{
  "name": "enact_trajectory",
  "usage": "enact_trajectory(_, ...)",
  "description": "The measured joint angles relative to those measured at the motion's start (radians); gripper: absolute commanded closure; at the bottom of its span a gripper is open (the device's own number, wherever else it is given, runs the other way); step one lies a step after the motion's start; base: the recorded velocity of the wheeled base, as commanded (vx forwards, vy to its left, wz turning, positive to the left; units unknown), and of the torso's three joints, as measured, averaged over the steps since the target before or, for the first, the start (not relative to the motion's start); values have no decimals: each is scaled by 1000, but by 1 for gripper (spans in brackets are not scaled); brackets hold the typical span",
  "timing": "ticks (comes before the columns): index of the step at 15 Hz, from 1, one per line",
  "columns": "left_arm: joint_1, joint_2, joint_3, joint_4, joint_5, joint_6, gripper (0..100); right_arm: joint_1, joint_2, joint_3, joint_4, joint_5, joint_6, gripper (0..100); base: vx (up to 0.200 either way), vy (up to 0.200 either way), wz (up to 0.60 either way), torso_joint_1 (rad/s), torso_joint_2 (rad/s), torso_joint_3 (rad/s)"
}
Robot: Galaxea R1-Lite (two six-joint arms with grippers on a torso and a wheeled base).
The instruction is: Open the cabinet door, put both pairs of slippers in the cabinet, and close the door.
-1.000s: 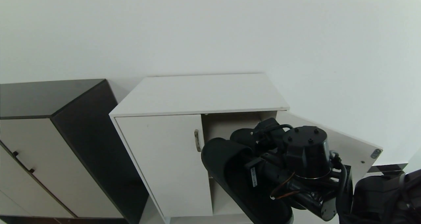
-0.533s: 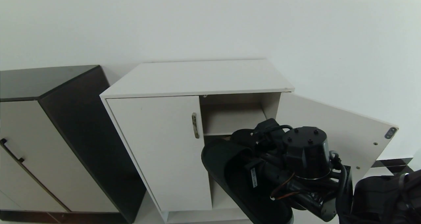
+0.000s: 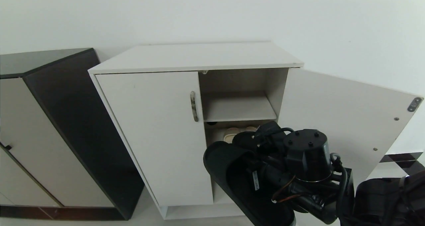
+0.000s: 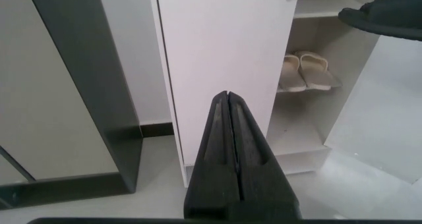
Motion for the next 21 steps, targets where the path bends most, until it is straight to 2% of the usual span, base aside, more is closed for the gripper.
enact_trajectory(7,0,0,0,0,0,0,100,0,3,1,0,0,1,100,0,0,0,-55,426,370)
enact_trajectory(10,0,0,0,0,0,0,100,0,17,1,-25,-10,-32,100,0,0,0,-2,124,110)
enact_trajectory(11,0,0,0,0,0,0,100,0,24,3,-42,-23,-50,100,0,0,0,0,0,0)
enact_trajectory(13,0,0,0,0,0,0,100,1,54,-16,-65,-155,-81,100,0,0,0,0,0,0)
enact_trajectory(15,0,0,0,0,0,1,100,8,90,-122,-14,-283,-62,100,0,0,0,0,0,0)
enact_trajectory(19,0,0,0,0,-1,4,100,17,136,-447,312,-499,78,100,0,0,0,0,0,0)
enact_trajectory(21,0,0,0,0,-1,3,100,21,153,-605,435,-573,111,100,0,0,0,0,0,0)
